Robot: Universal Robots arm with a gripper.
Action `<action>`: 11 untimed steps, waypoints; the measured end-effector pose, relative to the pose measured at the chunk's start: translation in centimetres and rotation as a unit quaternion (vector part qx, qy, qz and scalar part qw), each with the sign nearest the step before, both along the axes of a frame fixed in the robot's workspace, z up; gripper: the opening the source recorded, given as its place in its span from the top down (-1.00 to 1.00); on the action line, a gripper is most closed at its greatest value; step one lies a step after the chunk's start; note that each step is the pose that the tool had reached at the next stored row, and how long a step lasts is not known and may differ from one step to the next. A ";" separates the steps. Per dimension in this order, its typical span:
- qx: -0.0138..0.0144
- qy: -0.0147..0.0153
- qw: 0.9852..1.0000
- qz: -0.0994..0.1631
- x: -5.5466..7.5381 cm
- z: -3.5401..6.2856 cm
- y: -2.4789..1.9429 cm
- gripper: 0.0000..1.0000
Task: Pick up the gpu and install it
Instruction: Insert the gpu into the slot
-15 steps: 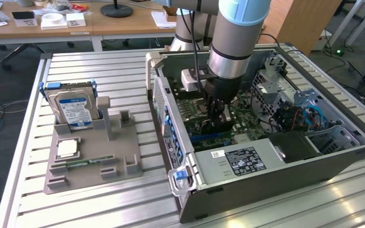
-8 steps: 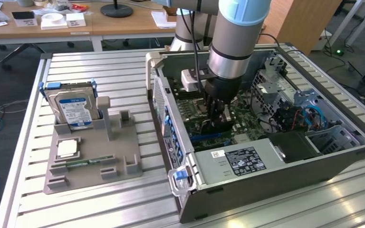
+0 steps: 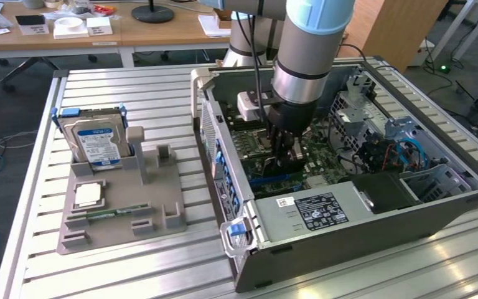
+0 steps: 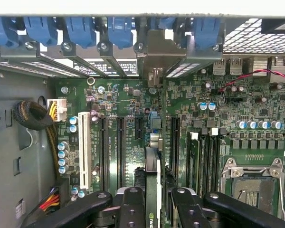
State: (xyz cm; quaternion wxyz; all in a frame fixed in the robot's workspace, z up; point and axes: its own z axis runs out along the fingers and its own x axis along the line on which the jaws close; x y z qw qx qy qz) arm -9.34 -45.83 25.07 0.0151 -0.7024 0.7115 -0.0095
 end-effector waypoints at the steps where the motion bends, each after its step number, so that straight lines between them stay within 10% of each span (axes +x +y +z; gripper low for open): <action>1: 0.000 0.000 1.000 0.000 0.0 -0.03 0.00 0.47; 11: 0.000 0.000 1.000 0.000 0.0 -0.31 0.00 0.47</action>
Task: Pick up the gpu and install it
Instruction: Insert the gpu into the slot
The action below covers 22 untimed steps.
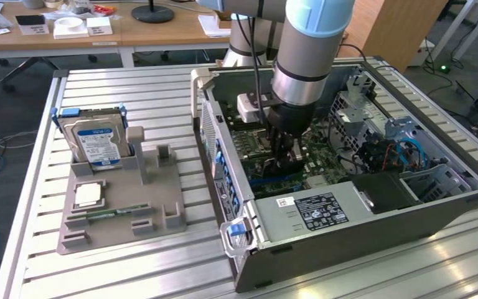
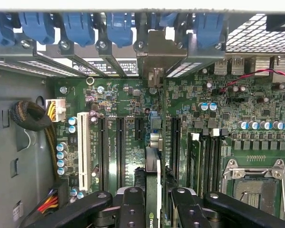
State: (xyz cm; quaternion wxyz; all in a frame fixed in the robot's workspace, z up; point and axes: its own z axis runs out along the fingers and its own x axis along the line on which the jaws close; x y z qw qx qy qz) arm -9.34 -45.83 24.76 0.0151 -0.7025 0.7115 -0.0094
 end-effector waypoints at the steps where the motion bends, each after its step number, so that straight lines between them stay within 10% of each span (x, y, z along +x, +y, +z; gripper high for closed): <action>1: 0.000 0.000 1.000 0.000 0.0 0.00 0.00 0.47; 22: 0.000 0.000 1.000 0.000 0.0 -0.21 0.00 0.47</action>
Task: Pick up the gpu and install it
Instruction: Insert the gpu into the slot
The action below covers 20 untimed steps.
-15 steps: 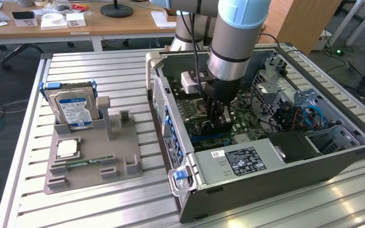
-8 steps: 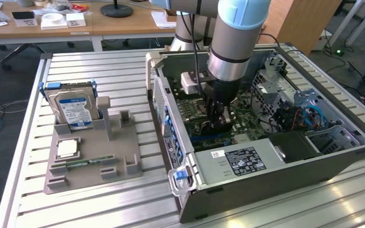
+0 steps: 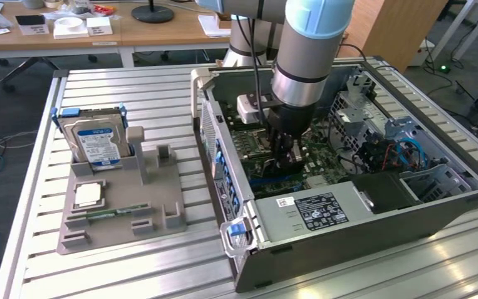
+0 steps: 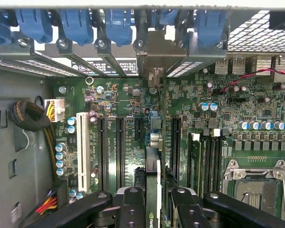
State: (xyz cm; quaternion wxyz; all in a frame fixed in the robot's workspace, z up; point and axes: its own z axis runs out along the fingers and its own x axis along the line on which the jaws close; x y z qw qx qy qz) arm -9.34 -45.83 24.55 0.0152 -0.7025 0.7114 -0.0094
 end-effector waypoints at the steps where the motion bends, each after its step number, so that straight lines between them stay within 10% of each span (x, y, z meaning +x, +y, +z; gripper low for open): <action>1: 0.000 0.000 1.000 0.000 0.0 -0.05 0.01 0.47; 20: 0.000 0.000 1.000 0.000 0.0 -0.47 0.00 0.47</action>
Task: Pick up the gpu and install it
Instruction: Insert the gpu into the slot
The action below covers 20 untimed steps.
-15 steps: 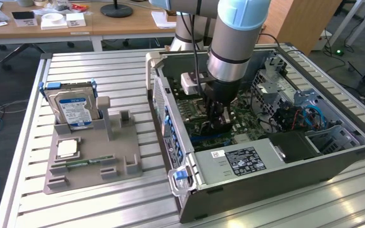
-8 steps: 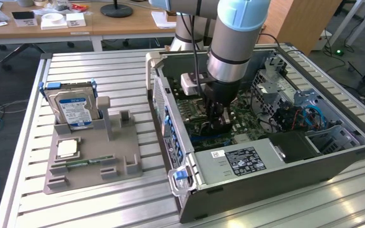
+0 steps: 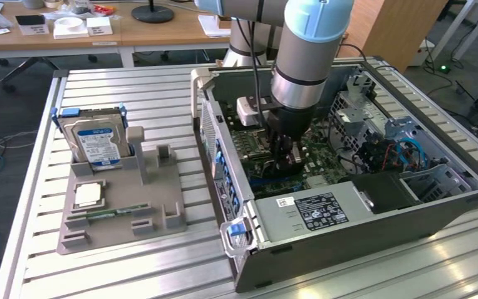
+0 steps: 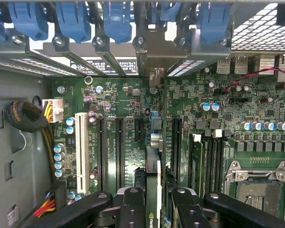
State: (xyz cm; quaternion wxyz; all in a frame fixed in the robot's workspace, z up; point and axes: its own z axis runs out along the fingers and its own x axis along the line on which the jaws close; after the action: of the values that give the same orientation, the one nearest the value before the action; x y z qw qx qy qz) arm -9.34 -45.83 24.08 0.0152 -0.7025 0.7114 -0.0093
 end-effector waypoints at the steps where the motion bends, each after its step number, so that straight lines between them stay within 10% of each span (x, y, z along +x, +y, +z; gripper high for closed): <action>1: 0.000 0.000 1.000 0.000 0.0 0.00 0.00 0.47; 20: 0.000 -0.001 1.000 0.000 -0.2 -0.01 0.00 0.47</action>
State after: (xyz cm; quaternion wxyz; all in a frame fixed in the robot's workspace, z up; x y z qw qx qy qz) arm -9.50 -45.83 24.07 0.0158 -0.7025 0.7114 -0.0098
